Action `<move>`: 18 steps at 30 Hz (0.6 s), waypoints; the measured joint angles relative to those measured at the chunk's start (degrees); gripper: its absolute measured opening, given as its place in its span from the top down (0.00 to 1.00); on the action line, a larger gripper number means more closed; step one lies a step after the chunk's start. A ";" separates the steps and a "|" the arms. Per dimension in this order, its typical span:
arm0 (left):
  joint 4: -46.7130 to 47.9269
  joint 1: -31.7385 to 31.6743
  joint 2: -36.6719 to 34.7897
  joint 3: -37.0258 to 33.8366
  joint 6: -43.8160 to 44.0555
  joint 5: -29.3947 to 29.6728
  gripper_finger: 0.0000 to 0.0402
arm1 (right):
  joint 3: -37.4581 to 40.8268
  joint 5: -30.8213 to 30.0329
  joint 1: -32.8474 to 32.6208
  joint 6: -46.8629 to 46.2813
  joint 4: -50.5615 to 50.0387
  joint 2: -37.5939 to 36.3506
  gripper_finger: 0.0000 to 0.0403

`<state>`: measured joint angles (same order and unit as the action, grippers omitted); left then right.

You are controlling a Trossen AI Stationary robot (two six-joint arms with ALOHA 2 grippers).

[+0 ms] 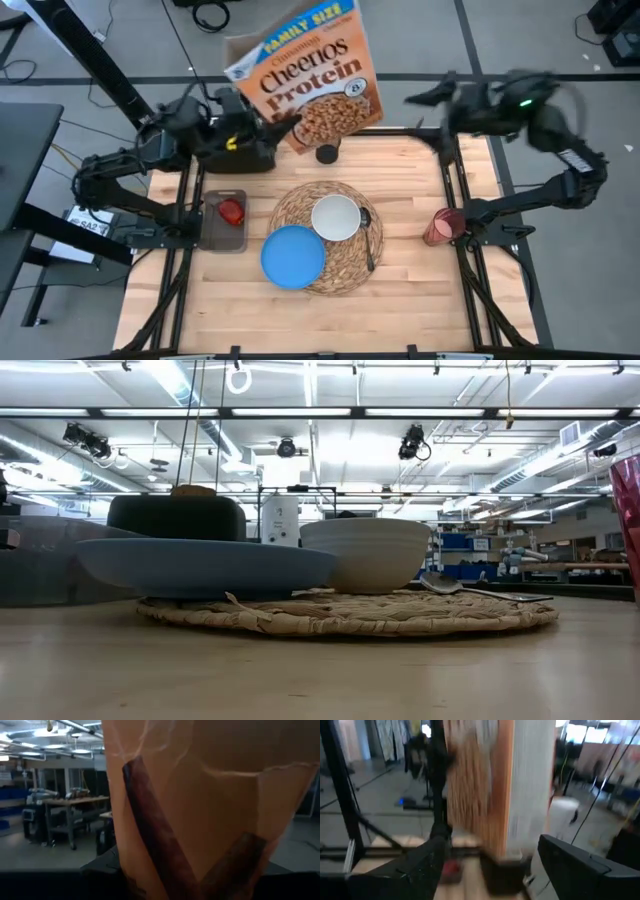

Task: Arrange a breakfast setting
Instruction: Pour the cereal from the yellow cereal box into the white bowl

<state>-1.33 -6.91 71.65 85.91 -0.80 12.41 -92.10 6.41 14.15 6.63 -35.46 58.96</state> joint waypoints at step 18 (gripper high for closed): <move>-11.54 2.74 2.85 0.20 0.11 -1.37 0.50 | 30.68 10.26 -0.43 -21.57 71.74 9.10 0.05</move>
<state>-12.87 -4.16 74.49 86.11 -0.69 11.05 -61.42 16.67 13.72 -14.94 36.28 68.06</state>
